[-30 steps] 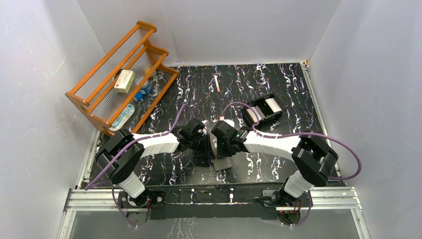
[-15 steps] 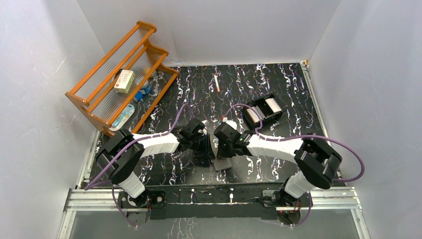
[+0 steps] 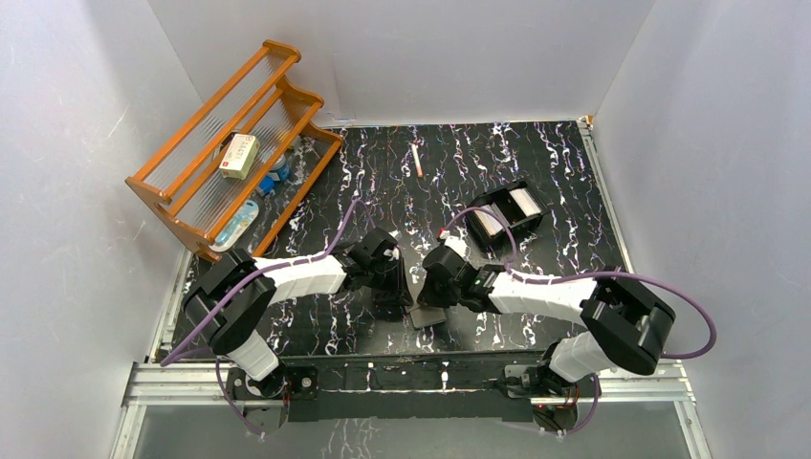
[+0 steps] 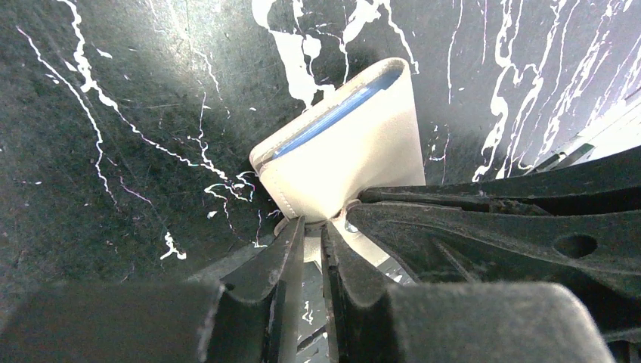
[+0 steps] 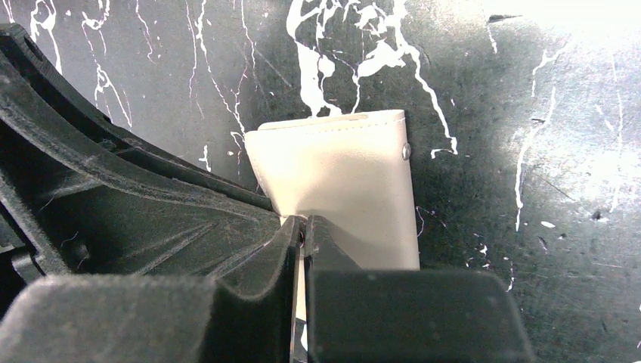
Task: Put the credit cards into the card holder
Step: Close the card holder at the center of the board.
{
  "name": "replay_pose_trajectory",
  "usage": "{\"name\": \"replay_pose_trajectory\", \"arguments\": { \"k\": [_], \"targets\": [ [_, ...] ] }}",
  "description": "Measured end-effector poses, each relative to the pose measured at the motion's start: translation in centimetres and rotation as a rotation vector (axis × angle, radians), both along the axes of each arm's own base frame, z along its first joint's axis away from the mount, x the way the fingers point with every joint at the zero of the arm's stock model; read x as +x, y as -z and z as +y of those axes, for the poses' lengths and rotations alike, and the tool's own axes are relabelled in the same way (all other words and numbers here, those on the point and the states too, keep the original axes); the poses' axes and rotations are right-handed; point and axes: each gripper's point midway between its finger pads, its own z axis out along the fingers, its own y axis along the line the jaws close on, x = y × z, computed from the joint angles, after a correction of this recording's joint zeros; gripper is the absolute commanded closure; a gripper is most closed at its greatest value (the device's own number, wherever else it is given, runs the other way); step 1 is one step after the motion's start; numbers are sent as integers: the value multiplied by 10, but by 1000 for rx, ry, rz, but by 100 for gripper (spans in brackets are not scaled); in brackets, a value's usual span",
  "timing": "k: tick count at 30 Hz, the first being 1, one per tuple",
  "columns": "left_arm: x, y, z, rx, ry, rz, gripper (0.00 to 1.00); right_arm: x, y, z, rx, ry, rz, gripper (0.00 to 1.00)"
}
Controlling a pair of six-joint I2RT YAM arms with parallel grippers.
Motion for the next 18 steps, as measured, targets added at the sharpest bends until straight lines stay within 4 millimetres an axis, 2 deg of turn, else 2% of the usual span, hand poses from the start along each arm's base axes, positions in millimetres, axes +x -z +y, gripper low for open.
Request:
{"name": "replay_pose_trajectory", "arguments": {
  "k": [15, 18],
  "targets": [
    [1, 0, 1, 58, 0, 18, 86, -1, -1, 1, 14, 18, -65, 100],
    [1, -1, 2, 63, -5, 18, 79, -1, -1, 0, 7, 20, -79, 97]
  ]
}}
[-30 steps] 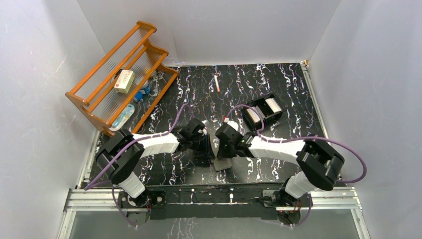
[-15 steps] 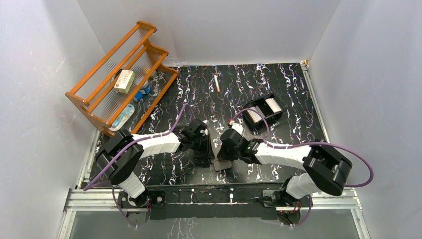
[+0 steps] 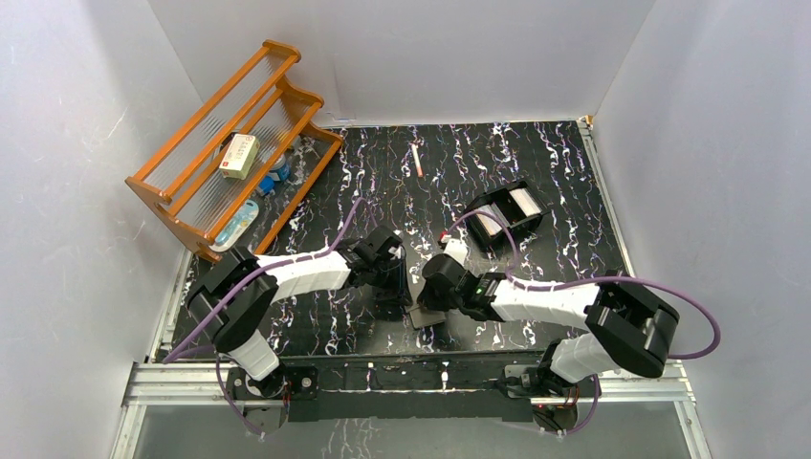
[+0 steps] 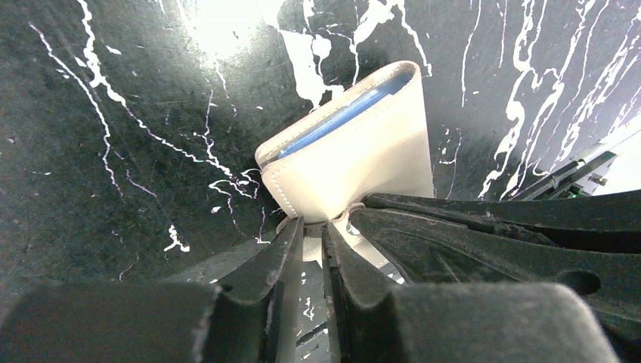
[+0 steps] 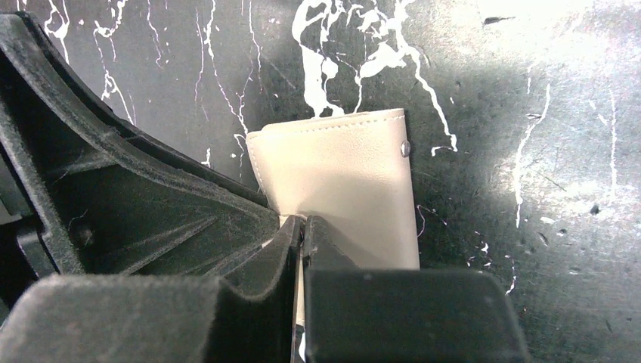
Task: Put the credit cards into the card holder
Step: Close the card holder at the center of the board.
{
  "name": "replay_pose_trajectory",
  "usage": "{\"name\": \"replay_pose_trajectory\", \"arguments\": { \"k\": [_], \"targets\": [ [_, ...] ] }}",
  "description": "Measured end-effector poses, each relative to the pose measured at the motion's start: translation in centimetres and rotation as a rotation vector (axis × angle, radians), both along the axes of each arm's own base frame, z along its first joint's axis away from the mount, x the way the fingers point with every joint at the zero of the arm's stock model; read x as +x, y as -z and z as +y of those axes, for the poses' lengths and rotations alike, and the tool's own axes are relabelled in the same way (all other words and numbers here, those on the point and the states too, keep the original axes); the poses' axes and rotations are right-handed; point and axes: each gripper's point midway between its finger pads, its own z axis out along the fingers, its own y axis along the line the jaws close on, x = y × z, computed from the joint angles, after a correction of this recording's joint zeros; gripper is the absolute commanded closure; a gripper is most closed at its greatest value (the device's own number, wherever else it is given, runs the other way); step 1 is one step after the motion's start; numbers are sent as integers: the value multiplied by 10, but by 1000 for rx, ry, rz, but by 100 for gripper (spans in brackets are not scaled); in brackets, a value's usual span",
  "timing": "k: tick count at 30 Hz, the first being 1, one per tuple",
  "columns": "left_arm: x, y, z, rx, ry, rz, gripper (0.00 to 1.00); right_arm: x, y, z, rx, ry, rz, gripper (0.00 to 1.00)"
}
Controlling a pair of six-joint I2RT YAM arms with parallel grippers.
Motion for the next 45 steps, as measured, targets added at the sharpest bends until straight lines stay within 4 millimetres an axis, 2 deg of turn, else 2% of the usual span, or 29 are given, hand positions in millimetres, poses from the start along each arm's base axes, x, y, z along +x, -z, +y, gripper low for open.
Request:
{"name": "replay_pose_trajectory", "arguments": {
  "k": [4, 7, 10, 13, 15, 21, 27, 33, 41, 45],
  "targets": [
    [0, -2, 6, 23, -17, -6, 79, -1, -11, 3, 8, -15, -6, 86],
    [-1, -8, 13, 43, -31, -16, 78, -11, -14, -1, -35, -60, 30, 80],
    [0, -22, 17, 29, -48, -48, 78, -18, -16, -7, -98, -99, 69, 79],
    [3, -36, 18, 10, -61, -84, 78, -15, -22, -9, -135, -114, 79, 77],
    [3, -38, 19, 8, -64, -91, 78, -13, -28, -9, -143, -122, 78, 75],
    [3, -36, 20, 13, -65, -89, 77, -13, -40, -7, -149, -143, 92, 74],
    [0, -34, 17, -8, -53, -80, 76, -22, -47, 1, -125, -183, 118, 71],
    [-1, -27, 7, -35, -18, -60, 74, -27, -41, 1, -145, -203, 134, 70],
    [-6, 1, 11, 27, 3, -7, 73, -30, -27, -1, -189, -235, 158, 68],
    [-6, 2, 11, 28, 8, -4, 74, -31, -25, -1, -191, -247, 161, 70]
  ]
}}
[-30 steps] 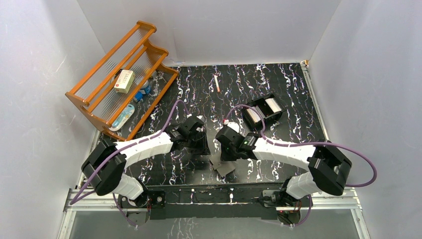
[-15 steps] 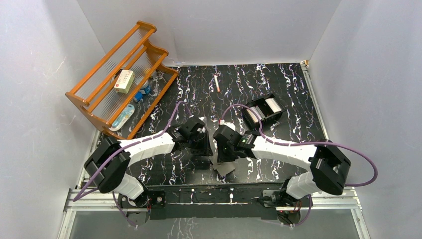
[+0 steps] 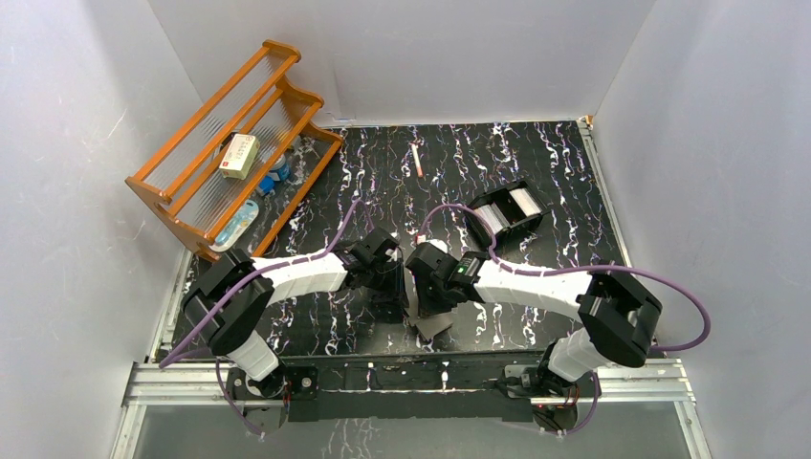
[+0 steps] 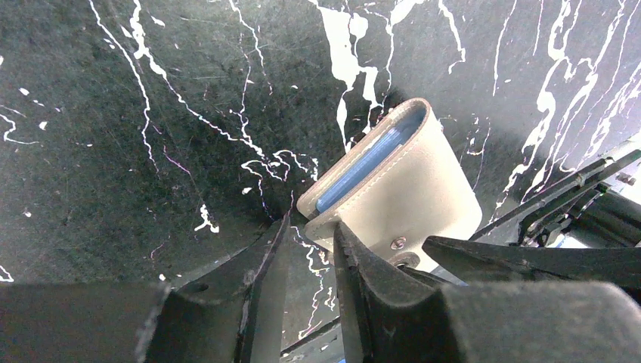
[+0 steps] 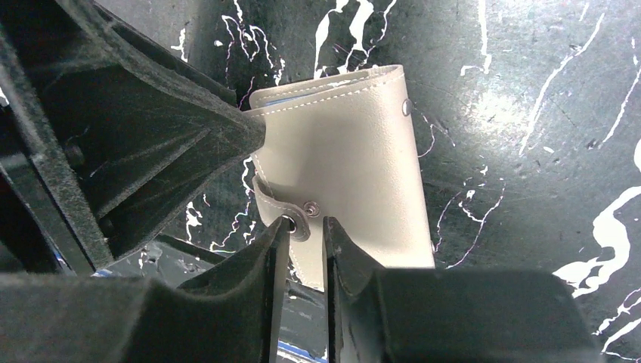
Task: Put the credit cards into the card holder
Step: Close the card holder at the center of the board.
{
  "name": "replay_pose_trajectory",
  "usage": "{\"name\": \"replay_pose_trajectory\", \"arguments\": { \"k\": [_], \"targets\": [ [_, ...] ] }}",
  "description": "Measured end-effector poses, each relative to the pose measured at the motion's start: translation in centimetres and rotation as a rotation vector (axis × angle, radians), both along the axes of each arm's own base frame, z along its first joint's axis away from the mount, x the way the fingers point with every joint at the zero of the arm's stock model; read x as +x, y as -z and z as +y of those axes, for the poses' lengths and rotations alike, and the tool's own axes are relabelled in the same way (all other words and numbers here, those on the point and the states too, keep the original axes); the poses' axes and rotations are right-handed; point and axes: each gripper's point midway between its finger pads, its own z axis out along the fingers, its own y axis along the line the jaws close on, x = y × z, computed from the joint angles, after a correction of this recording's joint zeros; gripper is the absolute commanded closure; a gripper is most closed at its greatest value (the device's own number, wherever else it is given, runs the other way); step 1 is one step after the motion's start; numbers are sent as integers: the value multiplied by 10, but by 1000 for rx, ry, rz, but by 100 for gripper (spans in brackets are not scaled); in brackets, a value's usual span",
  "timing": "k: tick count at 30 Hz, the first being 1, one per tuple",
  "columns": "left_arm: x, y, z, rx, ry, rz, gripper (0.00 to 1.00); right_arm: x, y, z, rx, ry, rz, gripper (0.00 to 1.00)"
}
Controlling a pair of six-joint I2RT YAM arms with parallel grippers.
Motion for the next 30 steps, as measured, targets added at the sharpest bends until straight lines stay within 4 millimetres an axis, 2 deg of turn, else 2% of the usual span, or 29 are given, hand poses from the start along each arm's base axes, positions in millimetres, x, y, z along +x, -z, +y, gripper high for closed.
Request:
{"name": "replay_pose_trajectory", "arguments": {
  "k": [5, 10, 12, 18, 30],
  "targets": [
    [0, 0, 0, 1, 4, -3, 75, 0, 0, 3, 14, -12, 2, 71],
    [0, 0, 0, 1, 6, -4, 75, -1, 0, 5, 25, -19, 4, 75],
    [0, 0, 0, 2, 6, -4, 76, 0, 1, 6, 26, -19, 3, 79],
    [0, 0, 0, 2, 6, -4, 76, 1, 1, 7, 30, -20, -5, 100],
    [0, 0, 0, 2, 5, -4, 76, 6, 6, -2, 18, 4, -24, 100]
  ]
}}
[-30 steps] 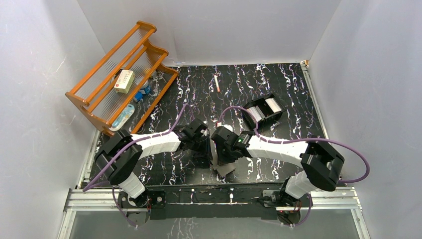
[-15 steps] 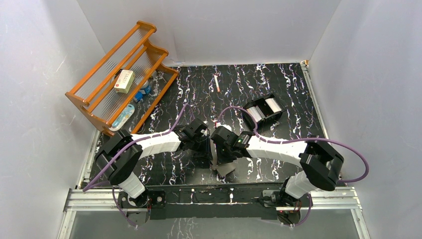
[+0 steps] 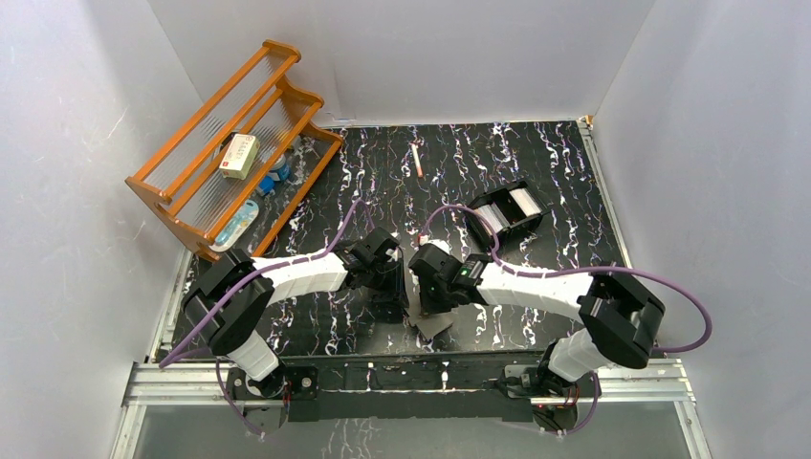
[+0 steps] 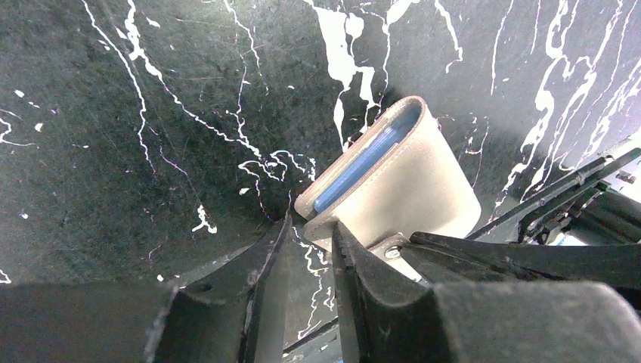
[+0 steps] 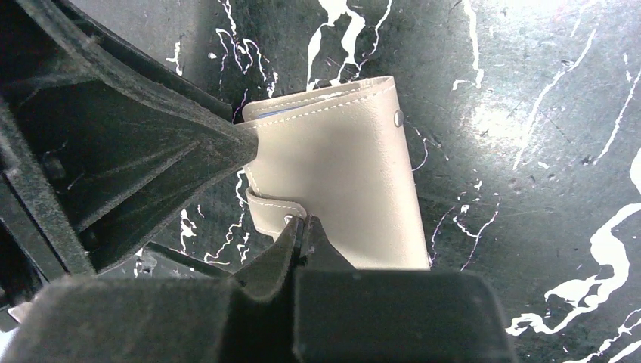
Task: Put the credit cards into the card holder
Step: Close the card holder at the center of the board.
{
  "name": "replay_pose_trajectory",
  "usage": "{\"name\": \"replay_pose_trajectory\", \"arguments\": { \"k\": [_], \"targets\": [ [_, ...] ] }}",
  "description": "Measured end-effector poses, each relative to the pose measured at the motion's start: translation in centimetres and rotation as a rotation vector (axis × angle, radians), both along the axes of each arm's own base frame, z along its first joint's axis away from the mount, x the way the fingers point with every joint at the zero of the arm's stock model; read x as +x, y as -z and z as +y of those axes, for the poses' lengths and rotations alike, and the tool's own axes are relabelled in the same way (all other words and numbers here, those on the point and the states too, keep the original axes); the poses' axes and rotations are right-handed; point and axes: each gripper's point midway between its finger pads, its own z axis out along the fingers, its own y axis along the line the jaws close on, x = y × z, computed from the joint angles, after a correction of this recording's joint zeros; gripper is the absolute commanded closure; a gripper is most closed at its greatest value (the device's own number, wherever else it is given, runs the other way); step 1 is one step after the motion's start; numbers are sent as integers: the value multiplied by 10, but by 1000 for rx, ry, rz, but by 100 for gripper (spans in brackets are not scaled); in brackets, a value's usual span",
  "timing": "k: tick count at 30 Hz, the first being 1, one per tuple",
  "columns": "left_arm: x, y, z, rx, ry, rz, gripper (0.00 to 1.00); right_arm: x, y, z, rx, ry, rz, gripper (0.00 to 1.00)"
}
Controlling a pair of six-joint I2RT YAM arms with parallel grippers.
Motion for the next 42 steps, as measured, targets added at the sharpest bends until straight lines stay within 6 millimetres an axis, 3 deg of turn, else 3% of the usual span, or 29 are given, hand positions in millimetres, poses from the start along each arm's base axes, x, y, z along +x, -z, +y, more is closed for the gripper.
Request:
{"name": "replay_pose_trajectory", "arguments": {
  "k": [17, 42],
  "targets": [
    [0, 0, 1, 5, -2, 0, 75, 6, 0, -5, 22, 23, -25, 100],
    [0, 0, 2, 17, -5, 0, 75, -1, 2, -6, 57, 20, 4, 100]
  ]
}}
